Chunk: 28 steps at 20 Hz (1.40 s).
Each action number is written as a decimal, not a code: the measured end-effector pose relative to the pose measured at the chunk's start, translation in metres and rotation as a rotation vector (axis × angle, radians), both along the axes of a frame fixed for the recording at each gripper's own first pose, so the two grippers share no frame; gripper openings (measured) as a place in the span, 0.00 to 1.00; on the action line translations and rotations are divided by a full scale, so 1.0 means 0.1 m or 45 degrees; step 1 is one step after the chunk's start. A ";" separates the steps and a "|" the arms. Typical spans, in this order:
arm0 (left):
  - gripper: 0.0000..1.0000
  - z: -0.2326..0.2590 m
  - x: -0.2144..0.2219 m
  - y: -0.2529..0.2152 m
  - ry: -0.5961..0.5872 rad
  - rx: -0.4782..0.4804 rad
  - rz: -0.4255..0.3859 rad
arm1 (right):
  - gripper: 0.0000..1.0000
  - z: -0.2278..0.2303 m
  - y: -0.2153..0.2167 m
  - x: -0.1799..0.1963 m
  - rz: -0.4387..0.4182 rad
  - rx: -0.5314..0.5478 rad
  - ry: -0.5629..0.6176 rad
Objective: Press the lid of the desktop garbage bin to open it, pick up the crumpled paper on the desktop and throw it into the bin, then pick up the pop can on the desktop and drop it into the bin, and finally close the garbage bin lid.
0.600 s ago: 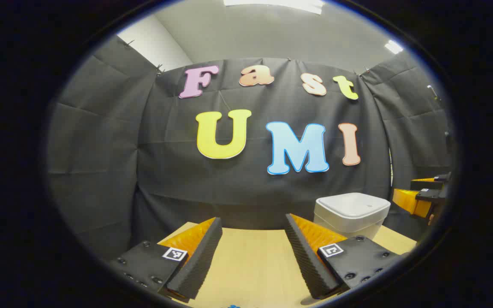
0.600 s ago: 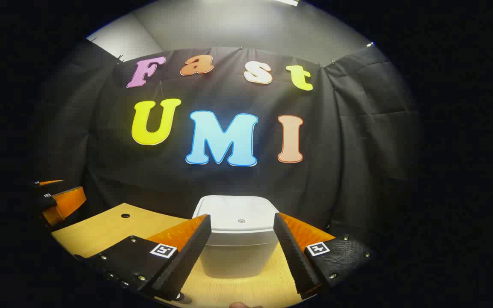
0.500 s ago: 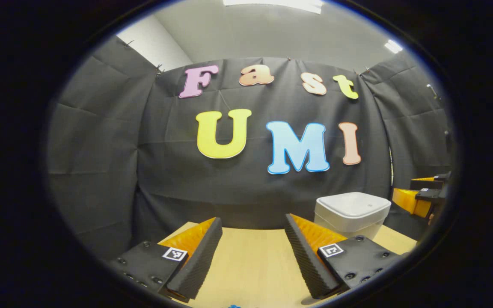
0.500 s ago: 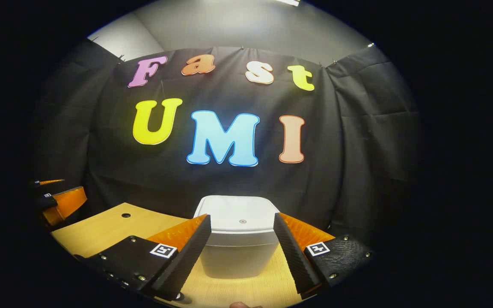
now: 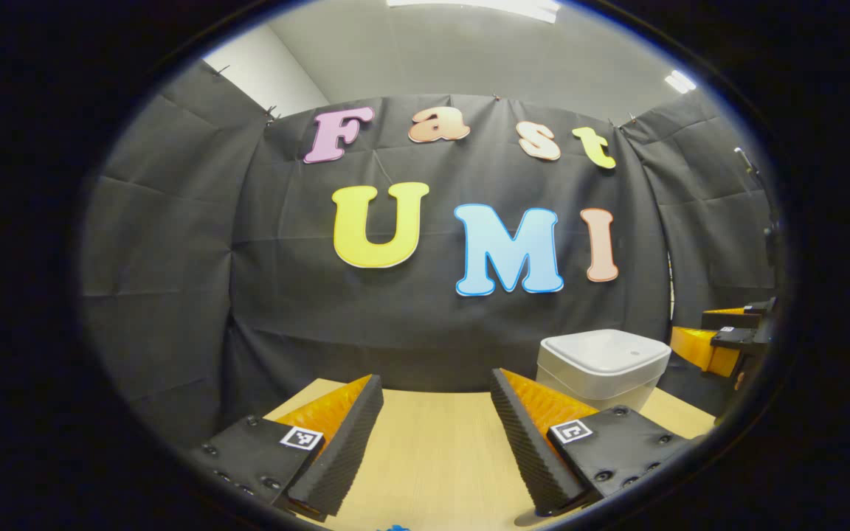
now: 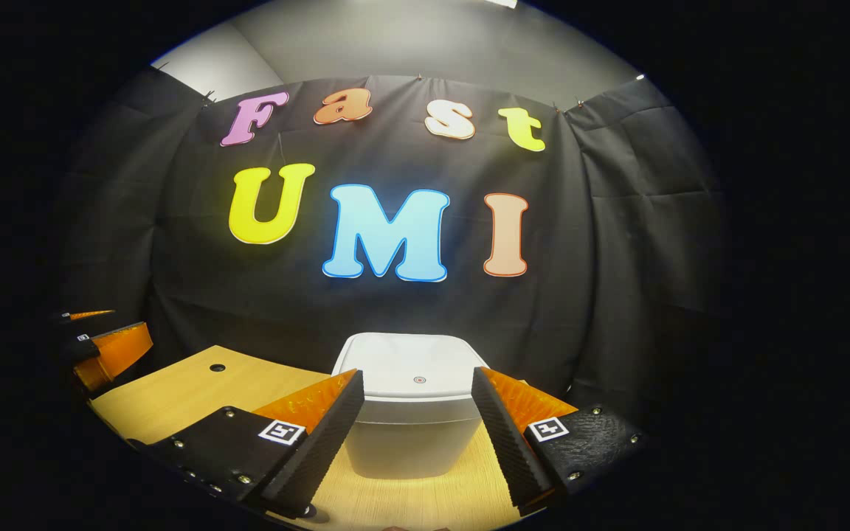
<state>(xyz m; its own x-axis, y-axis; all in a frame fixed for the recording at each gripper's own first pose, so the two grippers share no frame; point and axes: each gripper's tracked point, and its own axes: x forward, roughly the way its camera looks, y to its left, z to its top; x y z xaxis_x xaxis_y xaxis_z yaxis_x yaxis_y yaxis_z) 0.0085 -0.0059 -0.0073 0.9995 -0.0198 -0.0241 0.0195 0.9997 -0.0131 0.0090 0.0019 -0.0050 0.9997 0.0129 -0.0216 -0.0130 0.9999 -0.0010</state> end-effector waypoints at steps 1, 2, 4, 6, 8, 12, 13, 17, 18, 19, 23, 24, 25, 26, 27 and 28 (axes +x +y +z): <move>0.87 0.00 0.01 0.00 0.002 -0.003 0.000 | 0.94 0.00 0.00 0.01 -0.001 0.001 0.001; 0.89 -0.02 0.02 0.01 0.006 -0.006 0.000 | 0.94 0.00 -0.01 0.03 0.000 -0.001 0.001; 0.94 -0.04 0.03 0.02 0.013 -0.014 0.001 | 0.95 0.00 -0.01 0.06 -0.001 -0.008 0.004; 0.98 -0.07 0.04 0.04 0.023 -0.027 0.000 | 0.95 0.00 0.00 0.13 0.003 -0.002 0.012; 1.00 -0.09 0.05 0.04 0.030 -0.036 0.002 | 0.93 -0.02 -0.02 0.19 0.000 0.014 0.027; 1.00 -0.12 0.06 0.05 0.038 -0.044 0.010 | 0.71 -0.07 -0.08 0.34 -0.029 0.058 0.060; 1.00 -0.13 0.06 0.06 0.040 -0.044 0.013 | 0.71 -0.07 -0.07 0.39 -0.027 0.061 0.065; 1.00 -0.15 0.09 0.10 0.049 -0.043 0.026 | 0.46 -0.09 -0.04 0.57 -0.013 0.069 0.076; 1.00 -0.15 0.10 0.10 0.049 -0.041 0.028 | 0.46 -0.12 -0.02 0.61 -0.001 0.067 0.086; 1.00 -0.15 0.11 0.10 0.049 -0.038 0.028 | 0.46 -0.13 0.00 0.66 0.013 0.060 0.098; 1.00 -0.16 0.14 0.08 0.049 -0.031 0.025 | 0.27 -0.21 -0.12 0.76 -0.040 0.027 0.120; 1.00 -0.15 0.15 0.06 0.049 -0.030 0.024 | 0.08 -0.23 -0.04 0.81 -0.012 0.043 0.124; 1.00 -0.15 0.15 0.06 0.047 -0.029 0.023 | 0.08 -0.26 0.02 0.86 0.000 0.068 0.145; 1.00 -0.15 0.15 0.06 0.046 -0.028 0.022 | 0.09 -0.32 0.02 0.91 0.013 0.085 0.160; 1.00 -0.14 0.15 0.06 0.046 -0.025 0.021 | 0.09 -0.33 0.03 0.85 0.019 0.104 0.176; 1.00 -0.15 0.15 0.06 0.046 -0.022 0.022 | 0.07 -0.36 0.02 0.94 0.031 0.112 0.182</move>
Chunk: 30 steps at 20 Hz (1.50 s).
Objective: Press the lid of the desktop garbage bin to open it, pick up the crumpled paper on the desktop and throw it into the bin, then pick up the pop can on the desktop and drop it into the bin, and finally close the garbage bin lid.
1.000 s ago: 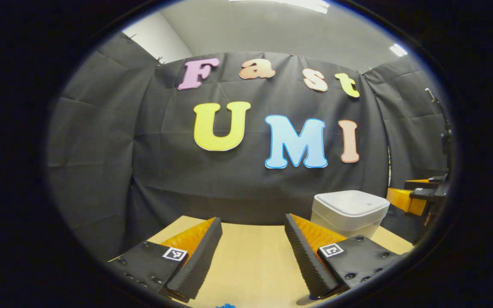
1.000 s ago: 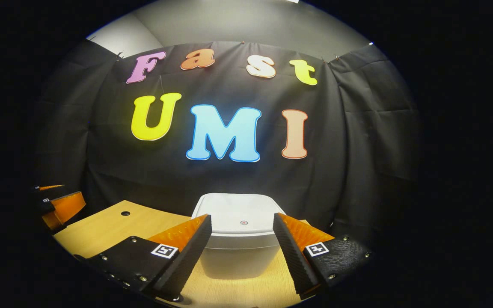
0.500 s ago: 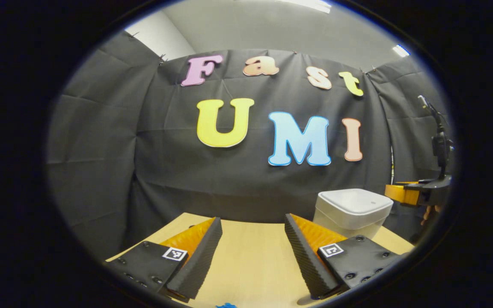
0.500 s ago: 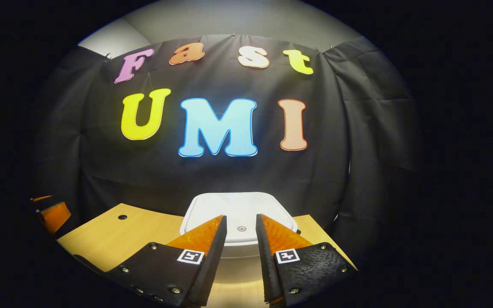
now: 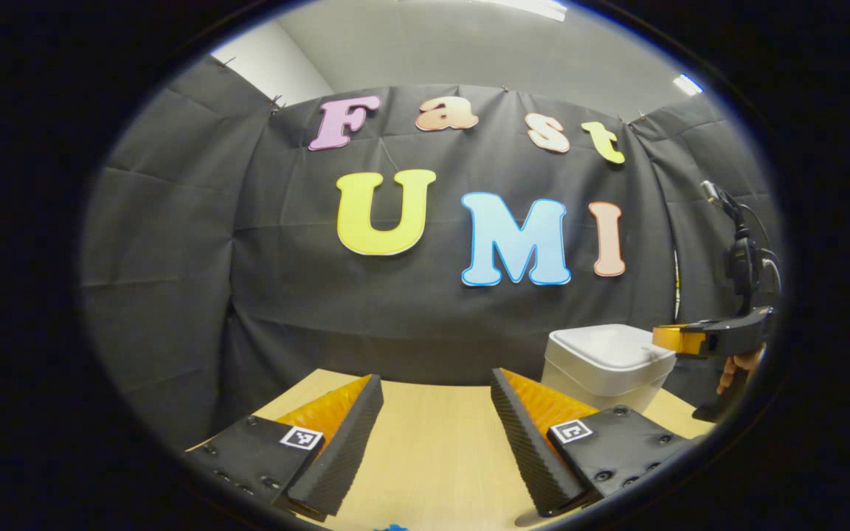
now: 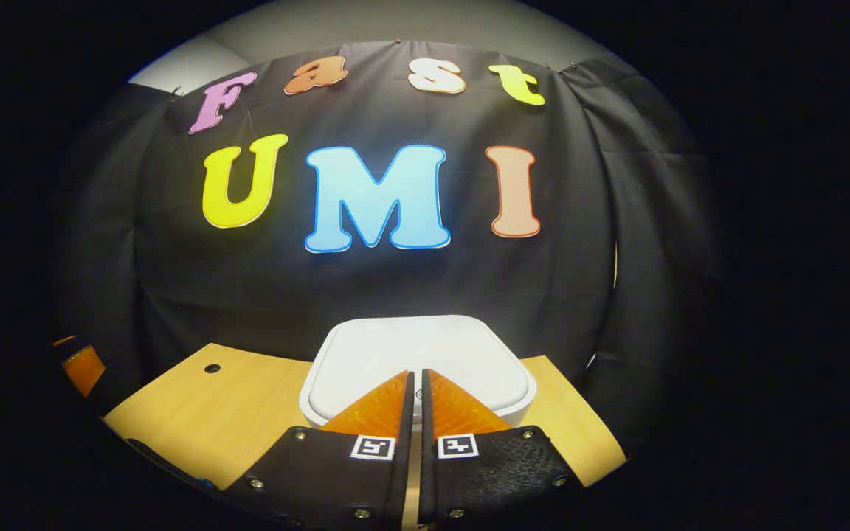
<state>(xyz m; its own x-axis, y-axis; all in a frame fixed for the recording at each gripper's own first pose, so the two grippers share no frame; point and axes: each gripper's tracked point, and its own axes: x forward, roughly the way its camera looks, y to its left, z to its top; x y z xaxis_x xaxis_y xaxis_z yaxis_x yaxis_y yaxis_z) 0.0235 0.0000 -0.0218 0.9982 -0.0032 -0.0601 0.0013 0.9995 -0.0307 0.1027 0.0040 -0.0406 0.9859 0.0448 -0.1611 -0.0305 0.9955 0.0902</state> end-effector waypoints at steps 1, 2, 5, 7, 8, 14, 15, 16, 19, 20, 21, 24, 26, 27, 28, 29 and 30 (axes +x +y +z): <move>1.00 0.01 0.00 0.00 -0.001 0.002 0.002 | 0.07 -0.01 -0.01 0.00 0.000 0.001 0.006; 1.00 0.01 0.00 0.01 -0.001 0.002 0.001 | 0.07 -0.02 -0.01 -0.01 0.000 -0.006 0.008; 1.00 0.01 0.00 0.01 0.003 0.003 -0.001 | 0.07 -0.04 0.00 0.03 0.011 -0.010 0.020; 1.00 0.00 0.01 0.00 0.003 0.005 -0.004 | 0.07 -0.10 0.01 0.07 0.031 0.002 0.047; 1.00 0.00 0.01 -0.01 0.002 0.007 -0.006 | 0.07 -0.15 0.02 0.09 0.042 0.000 0.066; 1.00 0.02 0.03 -0.04 -0.002 0.016 -0.021 | 0.07 -0.18 0.02 0.10 0.076 -0.034 0.087; 1.00 0.02 0.02 -0.05 -0.003 0.015 -0.024 | 0.07 -0.19 0.00 0.09 0.072 -0.021 0.074; 1.00 0.03 0.01 -0.05 -0.005 0.017 -0.025 | 0.01 -0.21 0.03 0.20 0.070 0.007 0.067; 1.00 0.08 -0.01 -0.06 -0.019 0.033 -0.027 | 0.01 -0.21 0.00 0.13 0.071 0.033 0.069; 1.00 0.09 -0.01 -0.07 -0.023 0.032 -0.028 | 0.01 -0.23 0.01 0.13 0.071 0.020 0.072; 1.00 0.10 0.00 -0.08 -0.029 0.029 -0.030 | 0.01 -0.21 0.01 0.13 0.066 0.006 0.067; 1.00 0.13 -0.04 -0.12 -0.043 0.002 -0.026 | 0.01 -0.19 0.00 0.14 0.061 0.025 0.083; 1.00 0.15 -0.07 -0.15 -0.046 -0.015 -0.028 | 0.01 -0.07 0.00 0.12 0.079 0.081 0.048; 1.00 0.14 -0.09 -0.16 -0.044 -0.017 -0.026 | 0.01 -0.02 0.01 0.11 0.097 0.105 0.036; 1.00 0.14 -0.10 -0.16 -0.045 -0.020 -0.023 | 0.01 0.03 0.01 0.11 0.103 0.113 0.016; 1.00 0.15 -0.12 -0.17 -0.047 -0.026 -0.020 | 0.01 0.10 0.01 0.10 0.106 0.109 -0.010; 1.00 0.15 -0.14 -0.17 -0.046 -0.031 -0.016 | 0.01 0.18 0.01 0.09 0.106 0.092 -0.044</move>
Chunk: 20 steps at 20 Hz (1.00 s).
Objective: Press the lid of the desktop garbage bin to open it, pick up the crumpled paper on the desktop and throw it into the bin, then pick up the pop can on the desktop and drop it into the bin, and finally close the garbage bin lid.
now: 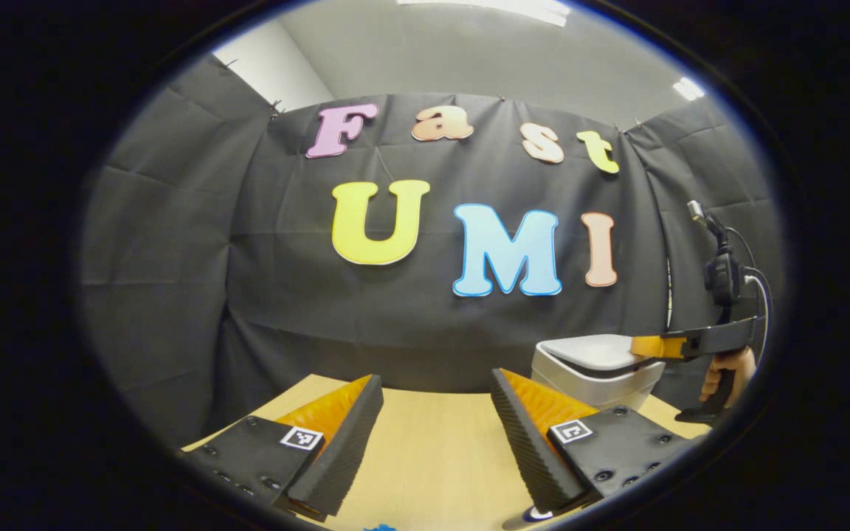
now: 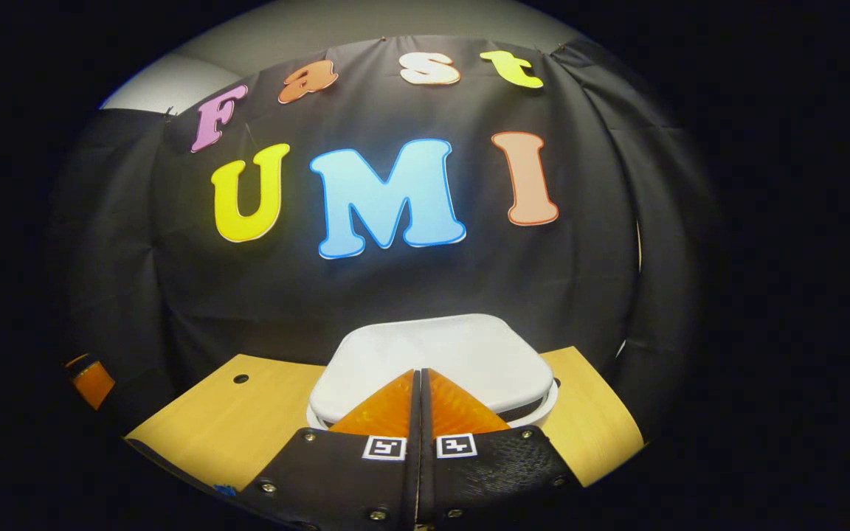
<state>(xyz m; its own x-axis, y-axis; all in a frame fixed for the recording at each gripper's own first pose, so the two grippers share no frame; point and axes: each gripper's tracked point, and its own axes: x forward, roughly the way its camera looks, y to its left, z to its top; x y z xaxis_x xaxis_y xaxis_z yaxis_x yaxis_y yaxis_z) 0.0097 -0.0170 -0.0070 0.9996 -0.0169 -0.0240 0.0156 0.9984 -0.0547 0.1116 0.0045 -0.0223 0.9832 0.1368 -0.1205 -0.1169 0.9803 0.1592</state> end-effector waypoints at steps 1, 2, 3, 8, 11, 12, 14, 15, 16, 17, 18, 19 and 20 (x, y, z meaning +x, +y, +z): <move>1.00 -0.01 -0.01 -0.01 0.000 -0.006 0.002 | 0.01 0.09 0.00 0.00 -0.004 -0.023 -0.030; 1.00 0.00 -0.04 -0.02 -0.001 -0.010 0.006 | 0.01 0.14 0.01 -0.02 -0.004 -0.047 -0.051; 1.00 0.00 -0.06 -0.02 -0.002 -0.012 0.009 | 0.01 0.23 0.03 -0.04 -0.002 -0.062 -0.082; 1.00 -0.02 -0.15 0.00 0.004 -0.017 0.029 | 0.01 0.47 0.08 -0.15 0.019 -0.098 -0.175; 1.00 -0.03 -0.18 0.00 0.005 -0.026 0.040 | 0.01 0.48 0.11 -0.22 0.035 -0.123 -0.185; 1.00 -0.02 -0.19 0.01 0.005 -0.026 0.044 | 0.01 0.49 0.13 -0.25 0.040 -0.129 -0.189; 1.00 -0.04 -0.21 0.02 0.007 -0.024 0.049 | 0.01 0.50 0.15 -0.30 0.045 -0.140 -0.199; 1.00 -0.03 -0.21 0.02 0.007 -0.023 0.051 | 0.01 0.49 0.17 -0.32 0.049 -0.143 -0.204; 1.00 -0.04 -0.22 0.03 0.007 -0.022 0.052 | 0.01 0.48 0.20 -0.38 0.058 -0.146 -0.205; 1.00 -0.04 -0.23 0.04 0.008 -0.020 0.052 | 0.01 0.46 0.21 -0.41 0.065 -0.146 -0.208; 1.00 -0.06 -0.23 0.05 0.010 -0.015 0.054 | 0.01 0.46 0.24 -0.44 0.079 -0.142 -0.208; 1.00 -0.08 -0.23 0.06 0.012 -0.009 0.056 | 0.01 0.45 0.27 -0.46 0.088 -0.137 -0.206; 1.00 -0.08 -0.25 0.09 0.016 -0.004 0.059 | 0.03 0.42 0.29 -0.50 0.094 -0.132 -0.207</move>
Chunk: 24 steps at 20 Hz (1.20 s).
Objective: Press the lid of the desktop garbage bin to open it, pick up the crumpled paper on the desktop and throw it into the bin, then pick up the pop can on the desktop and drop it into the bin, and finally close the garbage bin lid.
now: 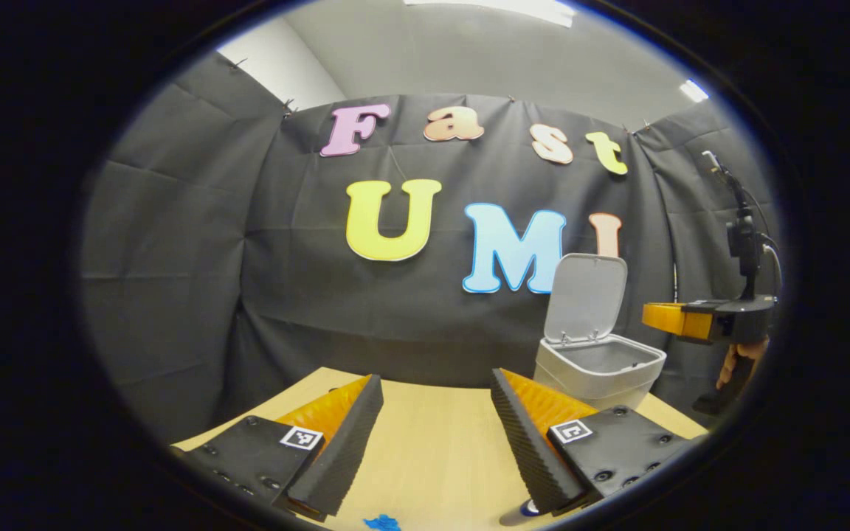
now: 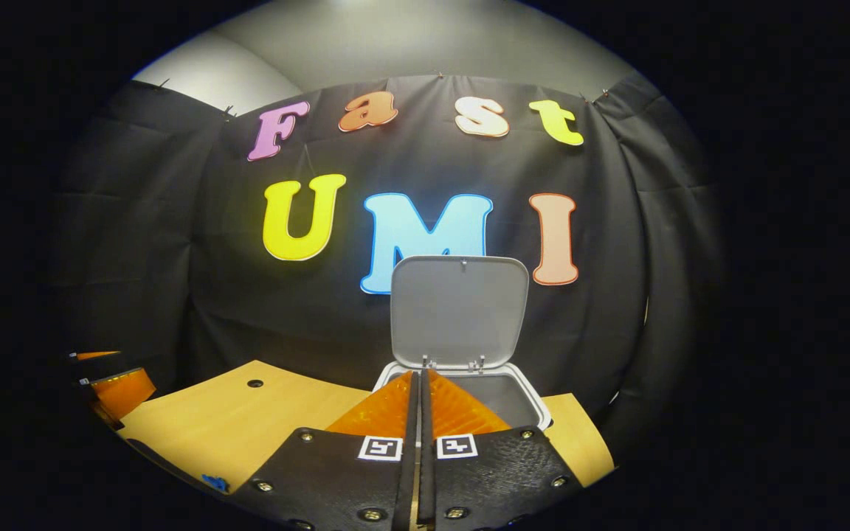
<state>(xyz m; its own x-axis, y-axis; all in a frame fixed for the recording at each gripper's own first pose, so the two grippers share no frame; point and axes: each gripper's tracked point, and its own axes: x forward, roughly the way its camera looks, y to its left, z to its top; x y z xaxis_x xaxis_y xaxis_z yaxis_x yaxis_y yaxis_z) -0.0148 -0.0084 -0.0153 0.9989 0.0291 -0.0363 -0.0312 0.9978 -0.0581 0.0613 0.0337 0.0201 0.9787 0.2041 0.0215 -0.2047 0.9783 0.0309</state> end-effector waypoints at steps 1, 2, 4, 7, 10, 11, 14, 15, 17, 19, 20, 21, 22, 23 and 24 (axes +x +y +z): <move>1.00 -0.02 -0.01 0.02 0.006 0.002 0.001 | 0.05 0.00 0.01 -0.03 0.002 0.004 -0.004; 1.00 -0.05 -0.01 0.04 0.011 0.004 0.002 | 0.14 0.00 0.03 -0.06 0.007 0.006 -0.009; 1.00 -0.08 -0.01 0.09 0.022 0.006 0.009 | 0.29 0.00 0.05 -0.11 0.008 0.000 -0.018; 1.00 -0.15 -0.02 0.19 0.044 0.009 0.017 | 0.63 -0.01 0.10 -0.17 0.016 -0.012 -0.027; 1.00 -0.21 -0.02 0.25 0.061 0.016 0.019 | 0.77 -0.01 0.17 -0.23 0.019 -0.015 -0.039; 1.00 -0.24 -0.02 0.28 0.067 0.019 0.023 | 0.86 -0.01 0.19 -0.25 0.021 -0.014 -0.043; 1.00 -0.30 0.00 0.32 0.082 0.018 0.022 | 0.92 0.01 0.23 -0.30 0.005 -0.023 -0.064; 1.00 -0.33 0.00 0.33 0.088 0.017 0.016 | 0.92 0.01 0.25 -0.32 0.004 -0.028 -0.069; 1.00 -0.42 0.00 0.36 0.113 0.018 0.007 | 0.94 0.00 0.28 -0.36 0.005 -0.034 -0.072; 0.98 -0.57 0.01 0.38 0.158 0.013 -0.006 | 0.94 -0.03 0.29 -0.40 0.002 -0.036 -0.066; 0.97 -0.67 0.00 0.41 0.180 0.012 -0.004 | 0.94 -0.03 0.30 -0.42 -0.001 -0.036 -0.067; 0.97 -0.76 0.00 0.43 0.204 0.011 -0.008 | 0.94 -0.04 0.30 -0.45 -0.003 -0.034 -0.065; 1.00 -0.87 -0.01 0.45 0.233 0.012 -0.014 | 0.94 -0.07 0.32 -0.47 -0.004 -0.033 -0.056; 1.00 -0.99 -0.02 0.46 0.262 0.012 -0.019 | 0.94 -0.12 0.33 -0.49 -0.005 -0.032 -0.045; 1.00 -1.11 -0.03 0.47 0.292 0.010 -0.027 | 0.94 -0.14 0.34 -0.52 -0.006 -0.032 -0.038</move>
